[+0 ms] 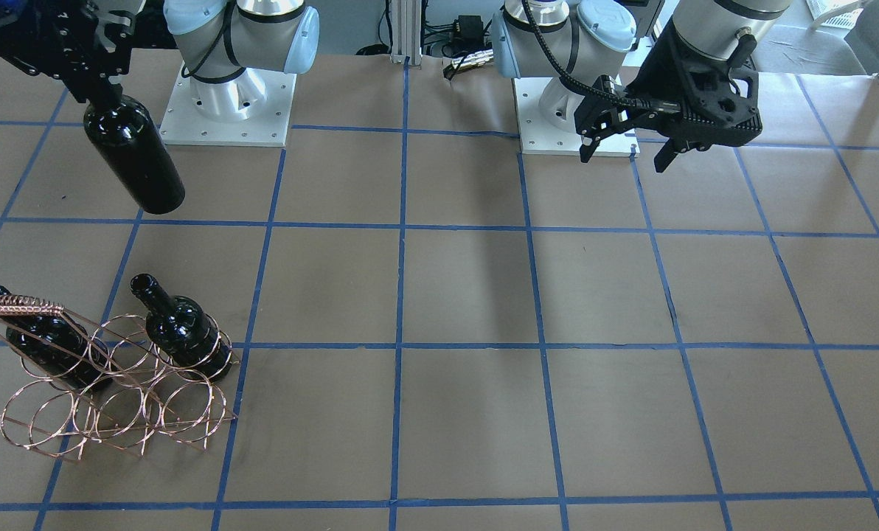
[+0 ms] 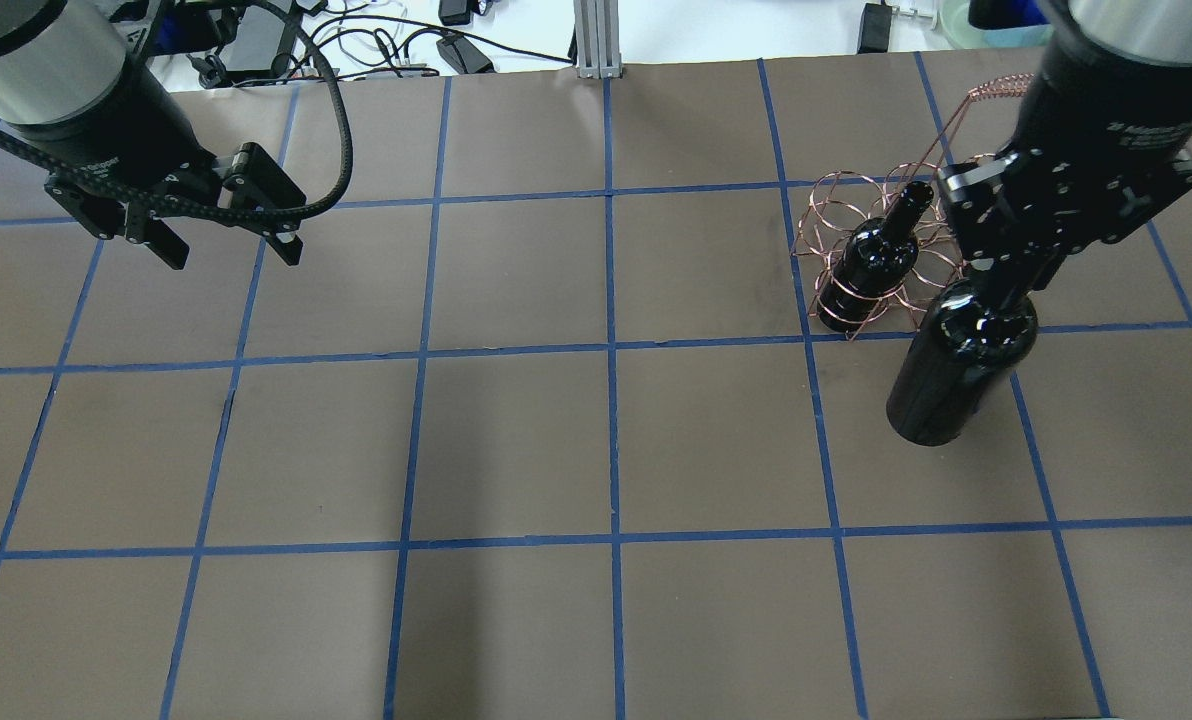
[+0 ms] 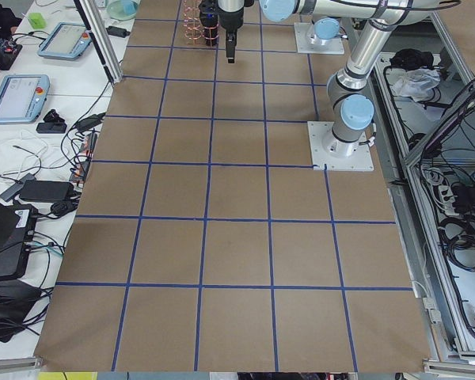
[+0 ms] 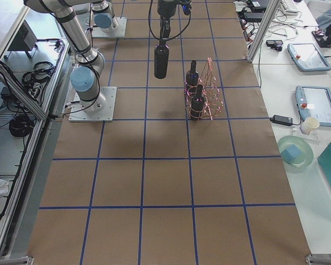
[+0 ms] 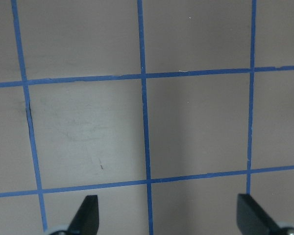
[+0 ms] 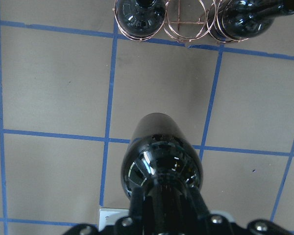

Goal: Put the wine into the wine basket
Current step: 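Tilt the bottle and insert it into the middle rack slot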

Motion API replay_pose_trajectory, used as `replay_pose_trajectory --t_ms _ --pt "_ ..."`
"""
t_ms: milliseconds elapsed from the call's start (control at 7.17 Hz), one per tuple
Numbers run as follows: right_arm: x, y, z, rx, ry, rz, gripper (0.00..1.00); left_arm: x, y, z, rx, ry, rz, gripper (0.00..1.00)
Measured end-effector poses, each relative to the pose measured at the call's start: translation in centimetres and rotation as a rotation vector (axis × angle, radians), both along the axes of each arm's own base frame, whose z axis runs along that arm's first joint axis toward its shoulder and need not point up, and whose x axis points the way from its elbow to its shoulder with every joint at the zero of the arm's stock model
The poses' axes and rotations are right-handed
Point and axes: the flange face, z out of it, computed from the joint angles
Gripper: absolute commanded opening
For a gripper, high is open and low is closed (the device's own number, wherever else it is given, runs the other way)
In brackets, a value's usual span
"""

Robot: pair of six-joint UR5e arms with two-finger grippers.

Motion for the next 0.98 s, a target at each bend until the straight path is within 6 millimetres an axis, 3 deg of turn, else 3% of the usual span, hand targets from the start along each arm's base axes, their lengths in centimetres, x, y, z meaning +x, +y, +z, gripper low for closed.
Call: replay_pose_trajectory --t_ms 279,419,698,977 --pt "-3.2 -2.2 -0.7 -0.029 -0.014 0.077 0.00 -0.2 0.9 -0.7 0.014 0.005 -0.002 1.00" --pt "-4.1 -4.3 -1.4 -0.051 -0.030 0.093 0.00 -0.3 1.3 -1.0 0.019 0.004 0.002 0.99" --pt "-4.8 -8.4 -2.0 -0.078 -0.057 0.101 0.00 -1.1 1.8 -1.3 0.025 -0.004 0.031 0.95" --pt "-5.1 -10.7 -2.9 -0.088 -0.064 0.105 0.00 -1.8 2.1 -1.5 0.027 -0.060 0.025 0.96"
